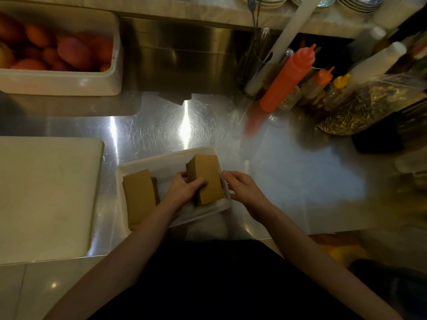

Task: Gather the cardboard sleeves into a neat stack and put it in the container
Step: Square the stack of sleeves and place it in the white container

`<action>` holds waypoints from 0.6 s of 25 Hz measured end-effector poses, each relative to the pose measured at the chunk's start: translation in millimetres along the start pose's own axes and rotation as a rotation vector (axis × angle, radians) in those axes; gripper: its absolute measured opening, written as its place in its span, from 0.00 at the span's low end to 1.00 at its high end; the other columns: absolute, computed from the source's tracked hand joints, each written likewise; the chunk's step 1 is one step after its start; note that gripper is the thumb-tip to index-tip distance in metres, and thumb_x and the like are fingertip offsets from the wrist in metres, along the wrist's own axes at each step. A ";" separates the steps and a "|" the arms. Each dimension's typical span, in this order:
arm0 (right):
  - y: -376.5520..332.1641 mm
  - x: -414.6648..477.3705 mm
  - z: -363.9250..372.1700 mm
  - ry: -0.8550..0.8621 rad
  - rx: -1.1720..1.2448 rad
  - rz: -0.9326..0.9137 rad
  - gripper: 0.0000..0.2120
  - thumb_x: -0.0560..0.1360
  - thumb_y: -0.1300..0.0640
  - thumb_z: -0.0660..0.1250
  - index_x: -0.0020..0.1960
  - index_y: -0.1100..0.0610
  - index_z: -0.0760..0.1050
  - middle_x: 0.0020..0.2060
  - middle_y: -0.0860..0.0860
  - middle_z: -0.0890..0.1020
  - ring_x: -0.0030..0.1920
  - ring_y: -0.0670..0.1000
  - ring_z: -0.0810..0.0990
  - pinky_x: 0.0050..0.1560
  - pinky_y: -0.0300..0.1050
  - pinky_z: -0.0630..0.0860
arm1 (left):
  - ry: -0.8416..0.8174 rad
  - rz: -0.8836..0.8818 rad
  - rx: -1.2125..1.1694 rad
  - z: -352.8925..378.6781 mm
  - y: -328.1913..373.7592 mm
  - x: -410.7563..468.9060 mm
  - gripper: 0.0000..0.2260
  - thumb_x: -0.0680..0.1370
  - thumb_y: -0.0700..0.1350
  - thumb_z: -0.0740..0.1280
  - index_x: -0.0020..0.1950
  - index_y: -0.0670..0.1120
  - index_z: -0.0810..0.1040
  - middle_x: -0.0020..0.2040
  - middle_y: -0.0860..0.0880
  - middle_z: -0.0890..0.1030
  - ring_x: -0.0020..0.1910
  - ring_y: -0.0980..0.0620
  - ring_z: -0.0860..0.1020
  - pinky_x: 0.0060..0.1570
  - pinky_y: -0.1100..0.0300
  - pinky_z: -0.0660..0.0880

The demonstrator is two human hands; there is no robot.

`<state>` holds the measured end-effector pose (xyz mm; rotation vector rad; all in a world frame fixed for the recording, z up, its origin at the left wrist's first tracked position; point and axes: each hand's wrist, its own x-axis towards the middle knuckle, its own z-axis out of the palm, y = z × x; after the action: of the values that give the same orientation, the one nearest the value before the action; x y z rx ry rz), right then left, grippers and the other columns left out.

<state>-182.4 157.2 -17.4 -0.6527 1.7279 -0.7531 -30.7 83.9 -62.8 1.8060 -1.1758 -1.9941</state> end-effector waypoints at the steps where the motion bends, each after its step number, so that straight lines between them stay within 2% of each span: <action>1: -1.0 -0.8 0.3 -0.006 0.002 -0.004 0.10 0.80 0.45 0.58 0.47 0.43 0.77 0.48 0.41 0.80 0.50 0.44 0.80 0.54 0.44 0.77 | -0.017 0.008 0.004 0.9 0.2 -0.3 0.34 0.71 0.49 0.75 0.73 0.42 0.65 0.65 0.42 0.76 0.58 0.43 0.79 0.60 0.43 0.78; 4: -0.5 -1.1 1.2 -0.030 0.000 -0.014 0.08 0.80 0.46 0.58 0.47 0.41 0.75 0.47 0.39 0.79 0.49 0.43 0.79 0.51 0.40 0.76 | -0.058 0.066 0.049 5.1 0.3 -3.4 0.29 0.75 0.48 0.72 0.74 0.41 0.67 0.66 0.42 0.76 0.60 0.44 0.77 0.59 0.49 0.77; 8: 1.7 0.8 1.3 -0.038 -0.015 -0.012 0.07 0.80 0.45 0.58 0.49 0.41 0.74 0.48 0.39 0.78 0.50 0.44 0.79 0.54 0.44 0.76 | -0.116 0.103 0.062 7.2 -0.7 -5.7 0.24 0.79 0.46 0.67 0.73 0.42 0.68 0.67 0.43 0.76 0.60 0.46 0.77 0.55 0.56 0.75; 10: 2.5 1.7 1.2 -0.038 -0.014 -0.017 0.07 0.80 0.45 0.58 0.47 0.40 0.74 0.48 0.39 0.79 0.49 0.43 0.79 0.52 0.43 0.77 | -0.104 0.111 0.097 7.4 0.7 -5.8 0.22 0.80 0.45 0.67 0.72 0.41 0.70 0.65 0.44 0.78 0.58 0.48 0.77 0.53 0.58 0.74; 15: 4.9 2.7 0.1 -0.054 -0.009 -0.034 0.08 0.80 0.46 0.59 0.46 0.41 0.76 0.48 0.41 0.81 0.50 0.44 0.81 0.54 0.45 0.78 | -0.116 0.125 0.134 15.0 -2.9 -7.8 0.21 0.82 0.44 0.62 0.74 0.43 0.66 0.63 0.48 0.76 0.55 0.50 0.76 0.39 0.67 0.72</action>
<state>-183.3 158.3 -22.8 -0.7039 1.6757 -0.7451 -41.5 97.0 -59.9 1.6478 -1.4514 -2.0160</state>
